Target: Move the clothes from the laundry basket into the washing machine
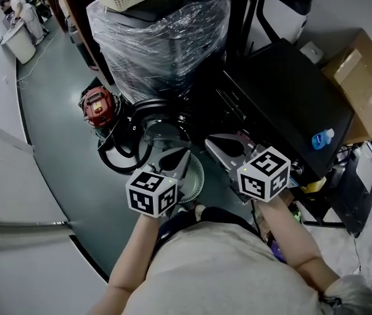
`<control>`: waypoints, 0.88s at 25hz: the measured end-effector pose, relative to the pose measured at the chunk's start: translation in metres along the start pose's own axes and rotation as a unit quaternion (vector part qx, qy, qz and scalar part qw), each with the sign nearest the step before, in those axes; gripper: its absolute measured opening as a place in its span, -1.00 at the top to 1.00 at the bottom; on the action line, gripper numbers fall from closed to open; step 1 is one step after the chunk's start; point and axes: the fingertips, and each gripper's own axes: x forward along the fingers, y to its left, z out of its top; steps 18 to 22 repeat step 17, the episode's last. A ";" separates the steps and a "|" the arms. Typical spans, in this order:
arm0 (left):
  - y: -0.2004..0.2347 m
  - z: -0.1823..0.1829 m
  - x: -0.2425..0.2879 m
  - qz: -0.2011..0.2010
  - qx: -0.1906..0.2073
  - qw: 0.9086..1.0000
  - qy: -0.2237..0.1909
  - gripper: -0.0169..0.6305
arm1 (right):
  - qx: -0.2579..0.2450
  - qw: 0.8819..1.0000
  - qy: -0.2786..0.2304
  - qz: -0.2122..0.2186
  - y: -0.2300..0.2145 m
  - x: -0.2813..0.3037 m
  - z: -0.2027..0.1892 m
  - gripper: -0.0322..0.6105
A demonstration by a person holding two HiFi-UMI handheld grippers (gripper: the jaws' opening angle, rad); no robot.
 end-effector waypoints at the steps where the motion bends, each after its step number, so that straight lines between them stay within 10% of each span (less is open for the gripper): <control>1: 0.000 0.000 0.000 0.000 -0.001 1.000 0.000 0.94 | -0.006 1.000 0.007 0.006 0.001 0.000 -0.001 0.81; 22: 0.020 -0.009 0.001 0.015 -0.036 0.999 -0.009 0.94 | -0.064 0.995 0.071 0.037 -0.001 0.001 -0.014 0.81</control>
